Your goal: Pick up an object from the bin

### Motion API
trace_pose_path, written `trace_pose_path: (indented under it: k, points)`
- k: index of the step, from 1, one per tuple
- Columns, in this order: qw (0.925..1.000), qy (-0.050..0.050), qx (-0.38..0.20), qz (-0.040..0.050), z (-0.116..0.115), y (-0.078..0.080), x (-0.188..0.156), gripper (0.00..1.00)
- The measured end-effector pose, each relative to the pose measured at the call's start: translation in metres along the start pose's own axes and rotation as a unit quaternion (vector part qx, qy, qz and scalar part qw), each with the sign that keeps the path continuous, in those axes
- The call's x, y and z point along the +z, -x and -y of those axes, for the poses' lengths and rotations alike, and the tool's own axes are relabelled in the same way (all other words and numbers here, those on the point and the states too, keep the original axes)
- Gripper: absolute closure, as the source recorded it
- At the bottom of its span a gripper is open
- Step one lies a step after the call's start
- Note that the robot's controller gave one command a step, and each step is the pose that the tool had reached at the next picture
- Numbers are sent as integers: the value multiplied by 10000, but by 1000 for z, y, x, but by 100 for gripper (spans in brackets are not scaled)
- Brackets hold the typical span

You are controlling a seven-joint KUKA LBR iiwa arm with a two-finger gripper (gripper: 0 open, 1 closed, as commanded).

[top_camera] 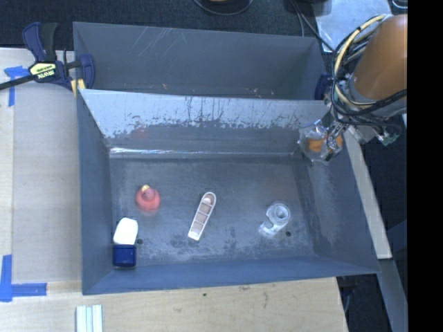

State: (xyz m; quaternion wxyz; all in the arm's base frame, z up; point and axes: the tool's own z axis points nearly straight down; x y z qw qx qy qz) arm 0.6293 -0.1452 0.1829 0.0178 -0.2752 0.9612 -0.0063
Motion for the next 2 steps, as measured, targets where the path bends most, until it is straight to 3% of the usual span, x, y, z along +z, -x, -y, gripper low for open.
trace_pose_path:
  k: [1, 2]
  points:
    - [10000, 52, 15, -46, 0, -10, 0, 100]
    - [10000, -41, -20, 48, 2, -1, -83, 100]
